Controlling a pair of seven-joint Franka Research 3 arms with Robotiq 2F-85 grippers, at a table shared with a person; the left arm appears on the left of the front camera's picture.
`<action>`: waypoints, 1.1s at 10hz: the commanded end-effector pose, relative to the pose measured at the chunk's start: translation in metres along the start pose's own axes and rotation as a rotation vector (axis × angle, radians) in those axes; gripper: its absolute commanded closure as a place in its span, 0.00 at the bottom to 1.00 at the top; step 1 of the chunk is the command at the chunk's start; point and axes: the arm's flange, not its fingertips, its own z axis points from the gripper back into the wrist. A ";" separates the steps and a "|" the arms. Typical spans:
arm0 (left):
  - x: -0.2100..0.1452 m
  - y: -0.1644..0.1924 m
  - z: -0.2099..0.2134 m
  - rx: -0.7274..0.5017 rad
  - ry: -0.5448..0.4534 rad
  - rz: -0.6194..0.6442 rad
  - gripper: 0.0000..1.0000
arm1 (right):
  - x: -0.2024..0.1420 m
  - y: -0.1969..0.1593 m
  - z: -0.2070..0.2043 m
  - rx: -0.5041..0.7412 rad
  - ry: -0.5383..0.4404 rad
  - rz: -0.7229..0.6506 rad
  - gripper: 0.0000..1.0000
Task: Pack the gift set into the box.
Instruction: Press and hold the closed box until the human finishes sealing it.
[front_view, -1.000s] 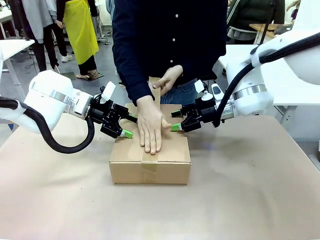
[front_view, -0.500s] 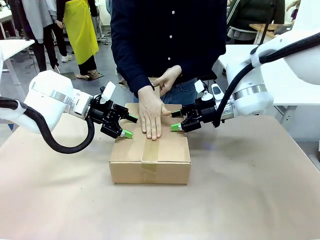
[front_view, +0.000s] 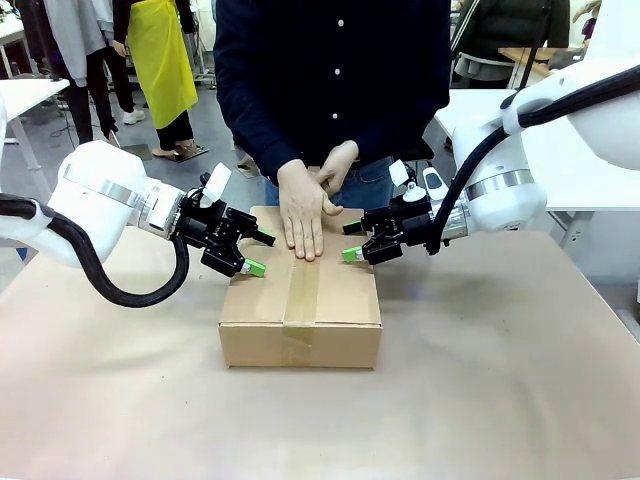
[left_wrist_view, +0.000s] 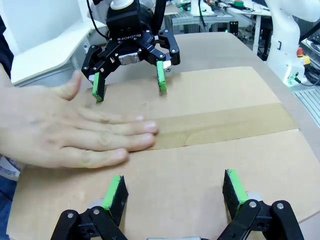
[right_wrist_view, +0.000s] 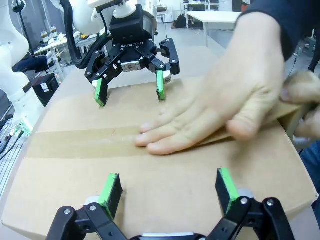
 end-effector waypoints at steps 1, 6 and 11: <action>-0.002 -0.002 0.000 0.003 -0.011 -0.012 0.00 | -0.003 0.002 0.000 -0.012 -0.005 -0.003 0.00; -0.002 -0.002 0.000 0.003 -0.011 -0.012 0.00 | -0.003 0.002 0.000 -0.012 -0.005 -0.003 0.00; -0.002 -0.002 0.000 0.003 -0.011 -0.012 0.00 | -0.003 0.002 0.000 -0.012 -0.005 -0.003 0.00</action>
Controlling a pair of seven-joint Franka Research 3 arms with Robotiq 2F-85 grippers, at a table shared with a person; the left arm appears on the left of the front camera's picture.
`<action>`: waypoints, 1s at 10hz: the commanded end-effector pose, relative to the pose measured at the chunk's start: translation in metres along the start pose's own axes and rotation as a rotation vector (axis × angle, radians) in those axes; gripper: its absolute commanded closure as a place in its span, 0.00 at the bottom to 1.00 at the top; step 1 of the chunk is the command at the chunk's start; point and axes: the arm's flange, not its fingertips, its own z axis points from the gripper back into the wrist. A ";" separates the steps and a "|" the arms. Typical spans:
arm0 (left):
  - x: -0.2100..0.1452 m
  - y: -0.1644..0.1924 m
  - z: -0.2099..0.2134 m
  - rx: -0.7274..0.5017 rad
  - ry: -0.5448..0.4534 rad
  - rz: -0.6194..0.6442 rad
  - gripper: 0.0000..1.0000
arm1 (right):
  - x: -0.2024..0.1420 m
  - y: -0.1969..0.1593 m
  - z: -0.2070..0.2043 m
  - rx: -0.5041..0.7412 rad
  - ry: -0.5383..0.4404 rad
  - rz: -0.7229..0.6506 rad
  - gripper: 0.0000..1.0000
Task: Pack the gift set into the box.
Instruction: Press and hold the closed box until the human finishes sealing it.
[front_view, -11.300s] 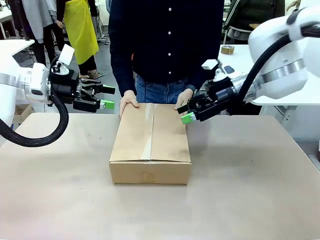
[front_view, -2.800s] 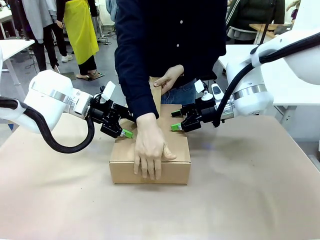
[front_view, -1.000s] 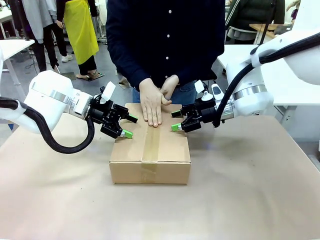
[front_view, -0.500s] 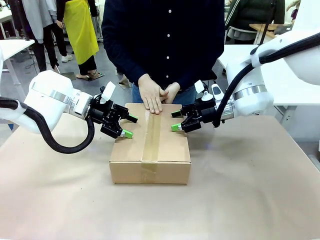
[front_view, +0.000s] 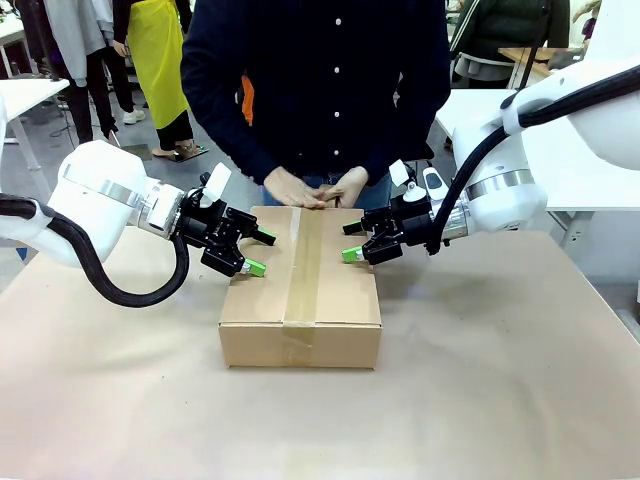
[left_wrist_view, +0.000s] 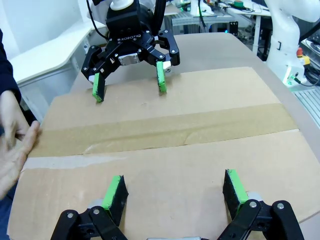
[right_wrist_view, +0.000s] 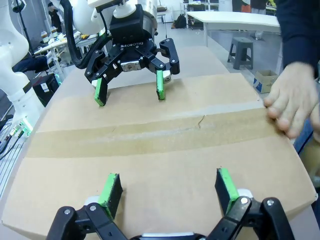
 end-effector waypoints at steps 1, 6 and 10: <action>-0.003 -0.002 0.000 0.005 -0.009 -0.011 0.00 | -0.003 0.002 0.000 -0.011 -0.005 -0.003 0.00; -0.003 -0.002 0.000 0.005 -0.009 -0.011 0.00 | -0.003 0.002 0.000 -0.011 -0.005 -0.003 0.00; 0.061 -0.054 0.107 0.141 -0.232 -0.146 0.00 | 0.035 0.045 0.096 -0.153 -0.113 0.074 0.00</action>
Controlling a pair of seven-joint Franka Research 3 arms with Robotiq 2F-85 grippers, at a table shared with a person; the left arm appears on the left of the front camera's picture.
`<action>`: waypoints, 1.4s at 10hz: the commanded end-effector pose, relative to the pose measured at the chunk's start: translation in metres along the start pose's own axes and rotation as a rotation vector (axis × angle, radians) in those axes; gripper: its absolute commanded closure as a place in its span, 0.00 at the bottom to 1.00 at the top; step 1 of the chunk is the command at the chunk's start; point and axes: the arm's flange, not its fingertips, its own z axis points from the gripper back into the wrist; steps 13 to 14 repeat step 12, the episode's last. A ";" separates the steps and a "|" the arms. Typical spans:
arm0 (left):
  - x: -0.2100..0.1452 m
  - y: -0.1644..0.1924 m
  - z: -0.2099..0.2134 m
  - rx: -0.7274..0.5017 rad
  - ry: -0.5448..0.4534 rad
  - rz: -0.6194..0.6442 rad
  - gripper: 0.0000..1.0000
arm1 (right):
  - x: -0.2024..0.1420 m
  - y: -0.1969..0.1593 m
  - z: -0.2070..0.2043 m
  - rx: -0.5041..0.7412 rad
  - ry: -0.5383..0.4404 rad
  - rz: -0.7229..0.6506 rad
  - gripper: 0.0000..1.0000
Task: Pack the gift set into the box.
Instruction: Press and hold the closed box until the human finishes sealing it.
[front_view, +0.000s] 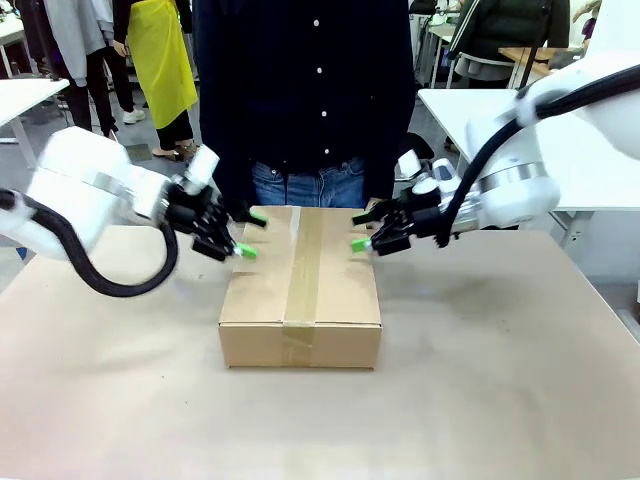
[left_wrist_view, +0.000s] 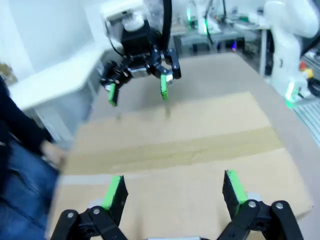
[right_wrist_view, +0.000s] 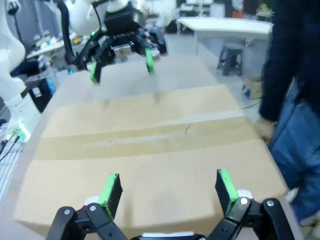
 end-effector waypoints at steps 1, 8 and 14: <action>0.048 -0.061 0.107 0.159 -0.207 -0.128 0.00 | 0.020 0.047 0.094 -0.146 -0.124 0.050 0.00; 0.041 -0.106 0.219 0.413 -0.319 -0.097 0.00 | 0.005 0.072 0.199 -0.394 -0.231 -0.012 0.00; 0.041 -0.106 0.219 0.413 -0.319 -0.097 0.00 | 0.005 0.072 0.199 -0.394 -0.231 -0.012 0.00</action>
